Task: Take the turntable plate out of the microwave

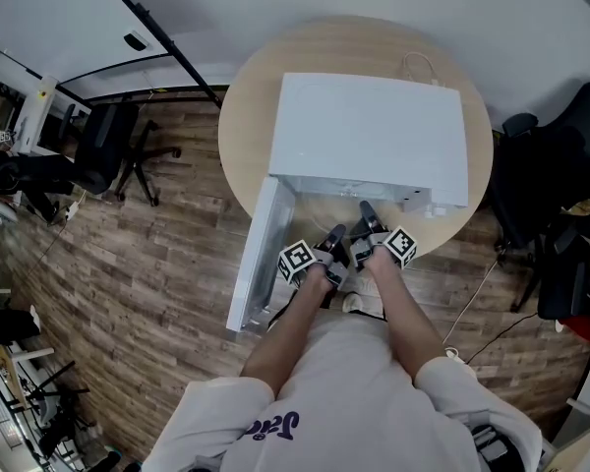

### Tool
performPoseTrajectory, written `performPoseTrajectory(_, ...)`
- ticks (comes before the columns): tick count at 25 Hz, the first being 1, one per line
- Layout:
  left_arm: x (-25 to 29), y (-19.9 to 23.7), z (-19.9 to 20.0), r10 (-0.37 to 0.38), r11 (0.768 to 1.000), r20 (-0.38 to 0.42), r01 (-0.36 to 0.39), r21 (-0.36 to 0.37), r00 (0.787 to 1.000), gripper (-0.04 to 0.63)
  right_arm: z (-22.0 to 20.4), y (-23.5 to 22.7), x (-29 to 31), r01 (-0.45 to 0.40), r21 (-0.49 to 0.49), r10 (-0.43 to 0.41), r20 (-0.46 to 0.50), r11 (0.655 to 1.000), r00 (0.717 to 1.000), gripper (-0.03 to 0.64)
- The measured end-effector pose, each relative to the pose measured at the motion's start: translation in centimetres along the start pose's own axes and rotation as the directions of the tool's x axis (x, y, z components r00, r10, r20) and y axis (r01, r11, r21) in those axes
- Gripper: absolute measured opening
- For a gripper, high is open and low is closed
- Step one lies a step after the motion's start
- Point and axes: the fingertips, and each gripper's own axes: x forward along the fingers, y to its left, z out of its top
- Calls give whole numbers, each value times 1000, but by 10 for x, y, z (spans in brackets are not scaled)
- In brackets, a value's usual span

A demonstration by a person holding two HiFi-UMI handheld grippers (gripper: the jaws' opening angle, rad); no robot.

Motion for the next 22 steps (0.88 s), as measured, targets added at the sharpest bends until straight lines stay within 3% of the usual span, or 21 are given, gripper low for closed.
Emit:
performPoseTrajectory(9,-11,3,-11,-29,1000,-9,29,10,1000,37,-6,-4,-15,15,43,-14,-25,999,1000,28)
performPoseTrajectory(12,-14,-2,-16,-57,998,-22,58,40,998,38,-7,3,-17,-32,49,33,-36,998,999,28)
performPoseTrajectory(16,-13,-13,-18,-108,990,-34,111,91,994,41,-6,7,-23,-27,24,29,-53,999,998,28)
performPoseTrajectory(17,-13,-16,-19,-126,987,-39,129,97,991,56,-6,8,-24,-28,21,30,-57,999,998,28)
performPoseTrajectory(20,-12,-29,-24,-199,976,-56,203,80,978,196,-11,11,-32,-27,6,28,-84,1000,996,29)
performPoseTrajectory(22,-13,-33,-25,-213,973,-49,216,76,976,220,-17,13,-39,-26,-5,25,-111,1000,994,29)
